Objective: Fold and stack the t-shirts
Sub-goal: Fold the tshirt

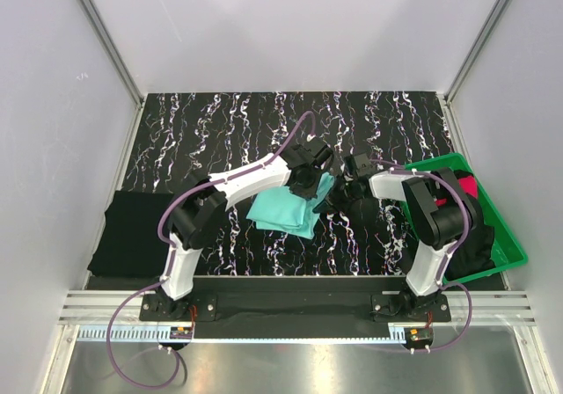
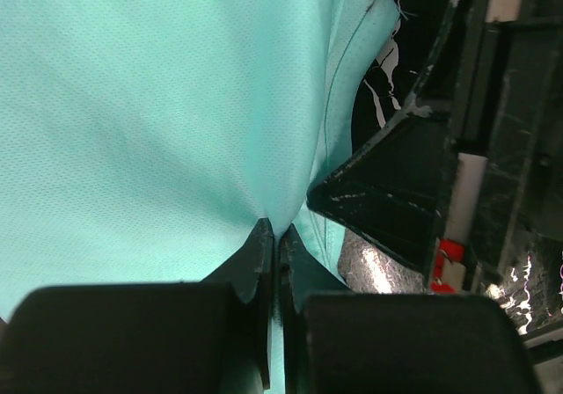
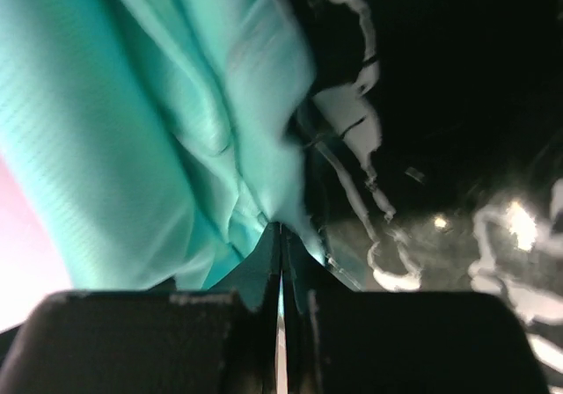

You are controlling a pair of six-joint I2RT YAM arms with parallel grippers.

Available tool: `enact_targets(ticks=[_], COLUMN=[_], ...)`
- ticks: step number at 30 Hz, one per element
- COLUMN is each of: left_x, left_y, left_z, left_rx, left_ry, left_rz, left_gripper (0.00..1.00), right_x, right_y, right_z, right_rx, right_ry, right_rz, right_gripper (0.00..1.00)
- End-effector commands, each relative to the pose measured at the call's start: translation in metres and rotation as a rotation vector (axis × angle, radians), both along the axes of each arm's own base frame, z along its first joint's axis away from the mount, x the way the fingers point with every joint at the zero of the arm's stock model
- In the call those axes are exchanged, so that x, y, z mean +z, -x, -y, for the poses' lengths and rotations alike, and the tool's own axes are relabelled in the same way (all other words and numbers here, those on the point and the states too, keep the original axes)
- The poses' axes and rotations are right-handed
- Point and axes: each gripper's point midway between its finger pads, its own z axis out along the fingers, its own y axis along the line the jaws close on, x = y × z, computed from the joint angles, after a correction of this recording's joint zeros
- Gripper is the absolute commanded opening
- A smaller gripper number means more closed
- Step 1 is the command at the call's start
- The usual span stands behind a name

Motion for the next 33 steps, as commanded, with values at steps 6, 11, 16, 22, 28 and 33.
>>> enact_targets(ticks=[6,11,16,22,28,33], left_x=[-0.007,0.009,0.062,0.11,0.071,0.048], left_y=[0.001,0.004,0.003,0.003,0.01,0.029], left_z=[0.015,0.022,0.016,-0.012,-0.013,0.016], left_rx=[-0.03,-0.049,-0.046,-0.012,-0.036,-0.085], left_ry=[0.056,0.116,0.235,0.441,0.503,0.584], left_rz=[-0.023,-0.026,0.011,-0.006,-0.115,-0.177], left_gripper=[0.2,0.39,0.48,0.37,0.16,0.12], right_x=[-0.014,0.006,0.041,0.078,0.095,0.106], right_y=[0.005,0.0,0.0,-0.016,-0.045,-0.07], right_z=[0.007,0.036,0.057,0.058,0.041,0.029], right_rx=[-0.016,-0.071,-0.062,0.014,0.058,0.06], right_ry=[0.018,0.0,0.002,0.03,-0.038,-0.085], right_rz=[-0.018,0.021,0.094,0.2,0.226,0.23], right_gripper=[0.0,0.0,0.01,0.02,0.02,0.02])
